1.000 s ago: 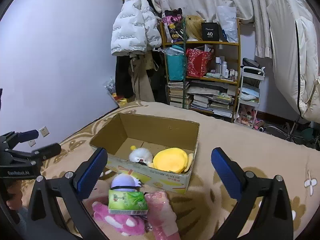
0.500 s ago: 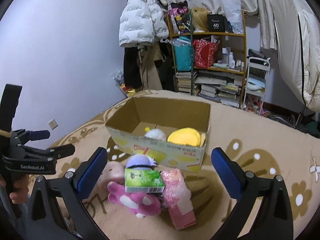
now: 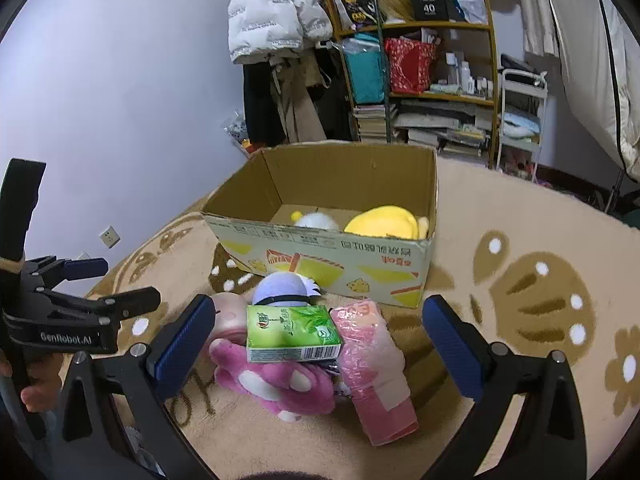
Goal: Organize soft objects
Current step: 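Move both tools back toward the remaining pile beside the box, then grasp the pink cube plush with the left tool while the right tool grasps the green tissue pack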
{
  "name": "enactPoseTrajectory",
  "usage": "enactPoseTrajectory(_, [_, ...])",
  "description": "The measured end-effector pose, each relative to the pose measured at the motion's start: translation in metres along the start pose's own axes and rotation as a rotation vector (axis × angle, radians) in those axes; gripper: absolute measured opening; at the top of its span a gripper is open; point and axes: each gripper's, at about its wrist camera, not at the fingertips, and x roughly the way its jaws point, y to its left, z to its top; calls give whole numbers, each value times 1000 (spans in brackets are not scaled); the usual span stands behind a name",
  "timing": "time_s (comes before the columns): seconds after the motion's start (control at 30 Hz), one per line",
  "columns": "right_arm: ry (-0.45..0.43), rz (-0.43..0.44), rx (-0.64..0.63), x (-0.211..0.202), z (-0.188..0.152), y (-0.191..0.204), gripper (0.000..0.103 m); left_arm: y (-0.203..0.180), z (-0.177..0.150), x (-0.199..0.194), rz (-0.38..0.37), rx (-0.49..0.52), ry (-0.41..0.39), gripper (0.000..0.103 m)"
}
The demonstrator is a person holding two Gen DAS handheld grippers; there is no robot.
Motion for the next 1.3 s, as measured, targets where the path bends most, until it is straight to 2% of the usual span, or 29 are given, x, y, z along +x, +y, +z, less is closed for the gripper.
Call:
enactPoseTrajectory(0.5, [73, 16, -5, 39, -4, 2, 103, -16, 0, 41, -15, 66, 100, 100])
enactPoseTrajectory(0.93, [125, 59, -14, 64, -9, 7, 103, -17, 3, 78, -81, 77, 200, 101])
enactPoseTrajectory(1.27, [173, 114, 53, 77, -16, 0, 103, -12, 3, 101, -112, 27, 254, 100])
enactPoseTrajectory(1.3, [179, 116, 60, 78, -17, -1, 101, -12, 3, 102, -113, 23, 258, 100])
